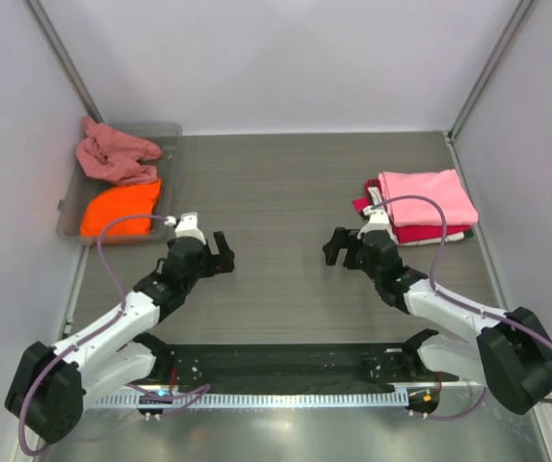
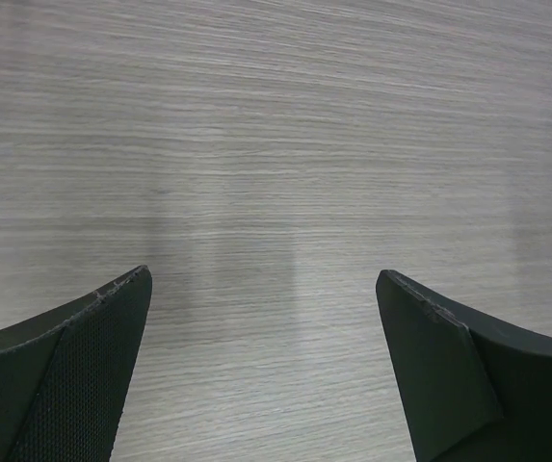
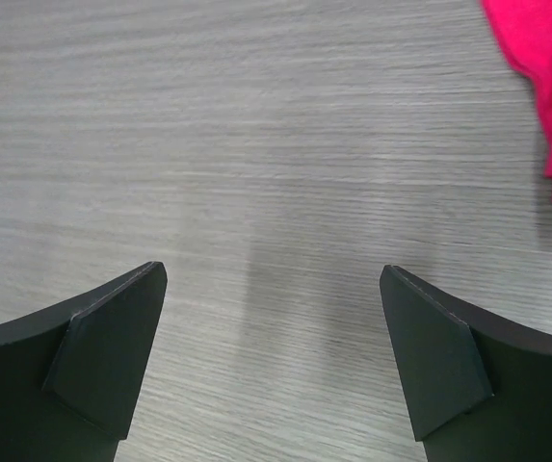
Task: Fold and stack the t-shirts
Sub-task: Grab the tshirt from the pile, then move the tshirt to the center of the board
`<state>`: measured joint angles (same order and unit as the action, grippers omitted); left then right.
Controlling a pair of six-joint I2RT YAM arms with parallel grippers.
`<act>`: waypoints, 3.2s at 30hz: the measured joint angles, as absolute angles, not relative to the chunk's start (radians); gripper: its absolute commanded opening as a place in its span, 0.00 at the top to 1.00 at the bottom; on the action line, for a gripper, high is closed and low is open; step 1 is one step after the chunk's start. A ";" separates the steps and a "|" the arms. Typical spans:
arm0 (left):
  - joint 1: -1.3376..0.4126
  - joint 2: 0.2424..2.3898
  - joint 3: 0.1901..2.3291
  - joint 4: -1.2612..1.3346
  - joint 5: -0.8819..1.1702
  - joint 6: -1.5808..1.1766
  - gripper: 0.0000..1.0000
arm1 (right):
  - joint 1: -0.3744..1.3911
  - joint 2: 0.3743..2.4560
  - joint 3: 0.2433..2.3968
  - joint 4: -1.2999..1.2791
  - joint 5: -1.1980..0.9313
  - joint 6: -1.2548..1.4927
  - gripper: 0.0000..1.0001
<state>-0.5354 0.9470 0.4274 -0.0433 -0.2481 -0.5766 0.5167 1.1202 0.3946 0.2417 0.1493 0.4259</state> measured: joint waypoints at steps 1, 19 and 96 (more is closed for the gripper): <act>-0.534 0.947 0.434 -0.062 -0.270 -0.589 0.00 | 0.517 1.110 0.393 0.235 0.167 0.434 0.00; -0.007 1.219 1.137 -0.476 -0.360 -0.894 0.02 | 0.517 0.998 0.319 0.240 0.210 0.531 0.00; -0.402 1.535 1.174 -0.453 0.043 -0.846 0.07 | 0.517 1.293 0.816 -0.226 0.250 0.463 0.40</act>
<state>-0.4023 1.5352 1.1740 -0.4534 0.0425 -0.8455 0.5167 1.2930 0.8162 -0.2264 0.2497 0.4625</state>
